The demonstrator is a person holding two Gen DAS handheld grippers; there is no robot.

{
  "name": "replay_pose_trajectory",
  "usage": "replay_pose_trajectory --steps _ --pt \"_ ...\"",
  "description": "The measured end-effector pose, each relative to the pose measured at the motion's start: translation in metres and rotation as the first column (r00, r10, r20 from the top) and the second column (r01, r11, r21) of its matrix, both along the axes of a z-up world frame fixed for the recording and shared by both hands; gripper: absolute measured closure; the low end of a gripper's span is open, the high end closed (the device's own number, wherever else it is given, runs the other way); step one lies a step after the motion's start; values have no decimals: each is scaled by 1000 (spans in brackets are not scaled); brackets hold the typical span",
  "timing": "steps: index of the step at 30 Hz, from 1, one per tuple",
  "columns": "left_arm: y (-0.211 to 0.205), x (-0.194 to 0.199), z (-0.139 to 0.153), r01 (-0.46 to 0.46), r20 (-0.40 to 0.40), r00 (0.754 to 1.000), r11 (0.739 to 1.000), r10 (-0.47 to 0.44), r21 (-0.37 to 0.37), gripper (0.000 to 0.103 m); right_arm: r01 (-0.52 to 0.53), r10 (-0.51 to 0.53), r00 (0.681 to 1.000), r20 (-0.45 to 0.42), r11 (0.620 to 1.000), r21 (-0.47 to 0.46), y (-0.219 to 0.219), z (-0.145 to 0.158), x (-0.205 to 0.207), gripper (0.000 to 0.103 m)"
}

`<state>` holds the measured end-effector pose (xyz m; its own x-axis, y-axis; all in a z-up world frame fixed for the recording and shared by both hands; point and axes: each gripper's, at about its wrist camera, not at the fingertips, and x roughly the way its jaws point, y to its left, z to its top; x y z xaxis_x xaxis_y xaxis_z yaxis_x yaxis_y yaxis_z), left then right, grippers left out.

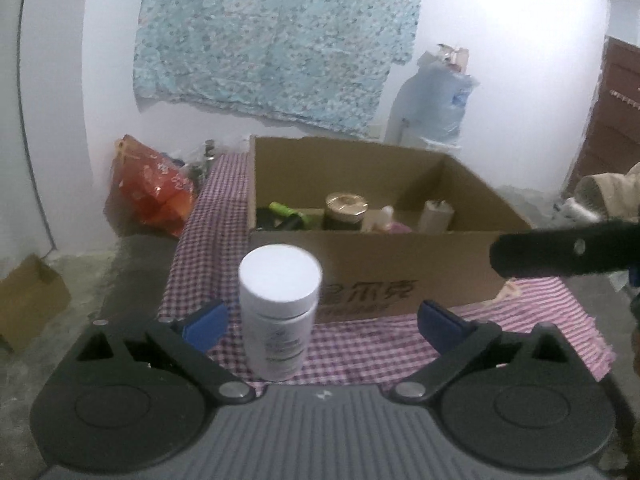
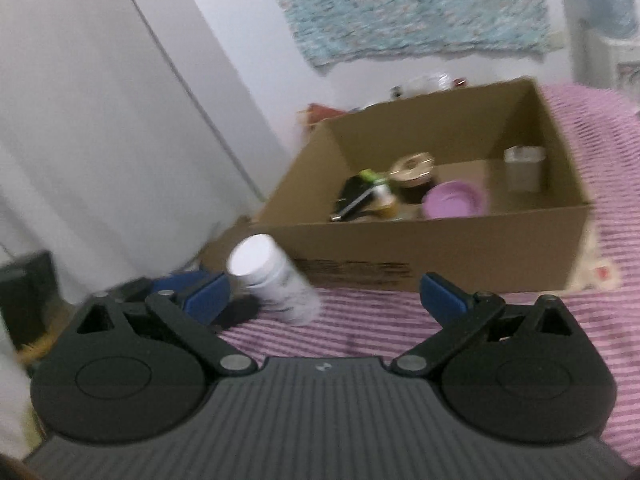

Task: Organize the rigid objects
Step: 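Return the right tool and close on the white supplement jar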

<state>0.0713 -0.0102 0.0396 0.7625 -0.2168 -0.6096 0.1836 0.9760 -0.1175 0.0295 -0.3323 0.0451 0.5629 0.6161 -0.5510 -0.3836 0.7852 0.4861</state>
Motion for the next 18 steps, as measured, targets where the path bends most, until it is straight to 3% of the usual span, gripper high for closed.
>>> replay_pose_trajectory --steps 6,12,16,18 --pt "6 16 -20 -41 16 999 999 41 24 6 -29 31 999 -35 998 55 28 -14 31 2" --pt "11 36 -32 -58 -7 998 998 58 1 29 -69 80 993 -87 989 131 56 -32 60 9" --pt "13 44 -37 -67 -26 997 998 66 -16 46 -75 98 987 -127 982 175 70 -43 75 28" --pt "15 44 -36 -72 -26 997 997 72 -21 46 -72 101 984 -150 980 186 75 -49 82 40"
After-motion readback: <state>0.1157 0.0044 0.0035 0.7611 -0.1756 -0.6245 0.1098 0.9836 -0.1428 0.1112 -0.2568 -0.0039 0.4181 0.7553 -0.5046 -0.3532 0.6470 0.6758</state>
